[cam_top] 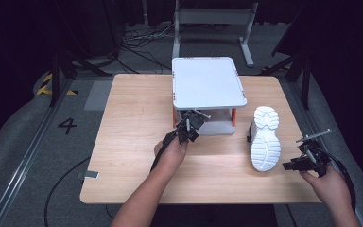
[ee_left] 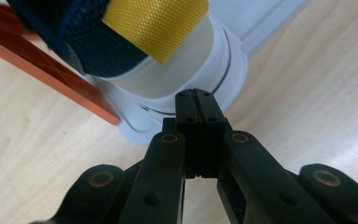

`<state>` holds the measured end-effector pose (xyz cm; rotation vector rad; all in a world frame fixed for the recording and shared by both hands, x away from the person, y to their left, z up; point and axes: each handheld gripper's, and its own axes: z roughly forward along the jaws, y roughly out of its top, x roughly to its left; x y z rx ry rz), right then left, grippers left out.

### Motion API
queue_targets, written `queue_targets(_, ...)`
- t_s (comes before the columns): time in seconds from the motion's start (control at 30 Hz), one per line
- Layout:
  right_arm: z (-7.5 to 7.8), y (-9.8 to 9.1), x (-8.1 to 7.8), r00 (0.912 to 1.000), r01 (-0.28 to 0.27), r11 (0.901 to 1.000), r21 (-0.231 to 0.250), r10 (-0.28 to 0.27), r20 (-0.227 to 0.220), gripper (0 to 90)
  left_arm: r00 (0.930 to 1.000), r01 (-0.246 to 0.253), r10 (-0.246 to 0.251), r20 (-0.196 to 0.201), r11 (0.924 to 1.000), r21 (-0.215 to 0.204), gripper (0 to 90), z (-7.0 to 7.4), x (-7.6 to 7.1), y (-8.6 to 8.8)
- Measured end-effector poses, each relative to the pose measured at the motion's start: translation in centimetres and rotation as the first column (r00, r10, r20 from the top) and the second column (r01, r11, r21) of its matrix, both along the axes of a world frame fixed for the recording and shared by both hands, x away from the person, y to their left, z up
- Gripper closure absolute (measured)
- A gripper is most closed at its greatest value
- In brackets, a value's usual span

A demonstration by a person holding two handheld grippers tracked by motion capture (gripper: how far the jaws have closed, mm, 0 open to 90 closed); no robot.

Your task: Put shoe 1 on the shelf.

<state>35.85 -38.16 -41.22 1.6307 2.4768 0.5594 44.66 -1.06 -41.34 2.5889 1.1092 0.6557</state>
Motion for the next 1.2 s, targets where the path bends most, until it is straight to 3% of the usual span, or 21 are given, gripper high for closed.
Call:
queue_targets(0.07,0.0,0.2,0.0,1.0000,-0.002,1.0000,-0.001,0.002,-0.001,52.8,0.9998,-0.002,0.001,0.022,0.9999,0.016,89.7,-0.1,0.0,-0.1)
queue_targets(0.2,-0.2,0.4,0.1,0.9999,-0.008,0.9999,-0.007,0.008,-0.014,52.9,0.9994,-0.003,0.003,0.035,1.0000,-0.001,89.7,-0.2,-0.1,-0.1)
queue_targets(0.37,-0.4,0.3,0.1,0.9999,-0.006,1.0000,-0.005,0.005,-0.015,52.9,0.9953,0.042,-0.042,0.087,0.9991,-0.003,89.7,-0.6,-0.1,-0.4)
queue_targets(0.5,-0.4,0.2,0.0,0.9999,0.000,1.0000,-0.004,0.000,-0.015,52.9,0.9914,0.053,-0.048,0.122,0.9979,-0.038,89.7,-1.0,0.0,-0.6)
queue_targets(0.63,-0.5,0.2,-0.1,0.9998,0.003,1.0000,-0.003,-0.003,-0.019,52.9,0.9813,0.047,-0.035,0.189,0.9973,-0.056,89.7,-1.8,0.1,-0.8)
queue_targets(0.67,-0.5,0.2,-0.1,0.9998,0.003,1.0000,-0.004,-0.003,-0.019,53.0,0.9816,0.042,-0.028,0.189,0.9966,-0.071,89.7,-1.9,0.1,-0.8)
queue_targets(0.87,-0.6,0.2,-0.1,0.9998,0.004,1.0000,-0.002,-0.004,-0.020,53.0,0.9640,0.039,-0.013,0.266,0.9949,-0.092,86.1,-2.8,0.3,-1.0)
queue_targets(0.93,-0.5,0.2,0.0,0.9997,0.001,1.0000,-0.002,-0.001,-0.026,53.0,0.9644,0.040,-0.014,0.264,0.9946,-0.096,86.1,-2.8,0.3,-1.0)
queue_targets(1.07,-0.5,0.2,0.3,0.9998,-0.006,1.0000,0.002,0.006,-0.019,53.1,0.9802,0.050,-0.023,0.197,0.9900,-0.132,86.7,-2.3,0.0,-0.8)
queue_targets(1.13,-0.4,0.3,0.6,0.9998,-0.014,0.9999,0.001,0.014,-0.015,53.1,0.9922,0.057,-0.041,0.118,0.9889,-0.137,86.2,-1.7,-0.4,-0.6)
queue_targets(1.2,-0.3,0.4,0.9,0.9997,-0.018,0.9998,0.006,0.018,-0.015,53.1,0.9944,0.072,-0.062,0.085,0.9897,-0.123,83.4,-1.0,-1.1,-0.5)
